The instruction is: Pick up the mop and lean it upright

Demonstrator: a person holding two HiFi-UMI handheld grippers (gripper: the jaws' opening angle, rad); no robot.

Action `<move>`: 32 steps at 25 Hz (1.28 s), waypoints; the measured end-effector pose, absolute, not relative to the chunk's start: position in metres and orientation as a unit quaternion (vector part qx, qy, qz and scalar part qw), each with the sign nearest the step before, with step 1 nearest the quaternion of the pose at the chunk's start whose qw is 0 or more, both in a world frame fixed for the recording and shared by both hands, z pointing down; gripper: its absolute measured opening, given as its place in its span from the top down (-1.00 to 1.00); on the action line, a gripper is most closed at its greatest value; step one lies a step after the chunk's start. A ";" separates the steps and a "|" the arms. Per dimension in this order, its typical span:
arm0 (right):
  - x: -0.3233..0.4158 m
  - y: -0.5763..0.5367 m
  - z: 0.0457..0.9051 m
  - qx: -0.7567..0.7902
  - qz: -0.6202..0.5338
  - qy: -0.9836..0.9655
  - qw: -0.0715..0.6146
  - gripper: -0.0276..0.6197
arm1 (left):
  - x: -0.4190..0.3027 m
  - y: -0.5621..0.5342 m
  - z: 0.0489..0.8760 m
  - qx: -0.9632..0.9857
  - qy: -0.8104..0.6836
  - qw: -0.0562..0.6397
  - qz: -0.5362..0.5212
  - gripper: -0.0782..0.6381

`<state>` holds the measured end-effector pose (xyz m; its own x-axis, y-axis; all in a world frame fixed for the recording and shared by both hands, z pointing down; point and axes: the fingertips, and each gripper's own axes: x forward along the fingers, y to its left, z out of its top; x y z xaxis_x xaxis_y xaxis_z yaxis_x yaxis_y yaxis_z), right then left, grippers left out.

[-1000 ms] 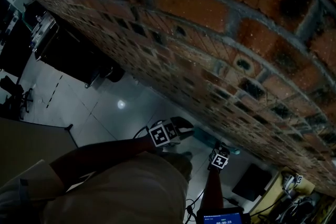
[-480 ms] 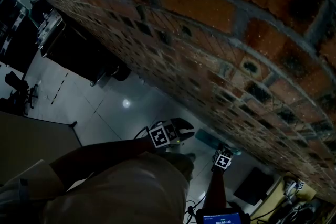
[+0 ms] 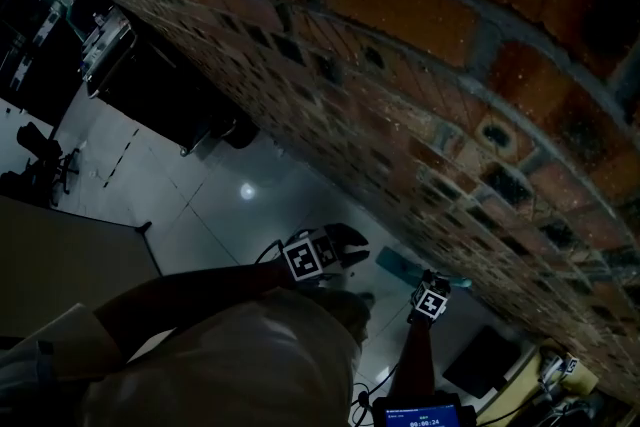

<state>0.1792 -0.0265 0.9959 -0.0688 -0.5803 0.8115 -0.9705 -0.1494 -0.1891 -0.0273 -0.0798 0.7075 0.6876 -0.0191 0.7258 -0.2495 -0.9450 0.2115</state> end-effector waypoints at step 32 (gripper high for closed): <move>0.190 -0.034 0.951 0.656 0.412 -0.594 0.217 0.25 | -0.013 -0.079 0.706 0.917 -0.048 0.163 0.362 0.52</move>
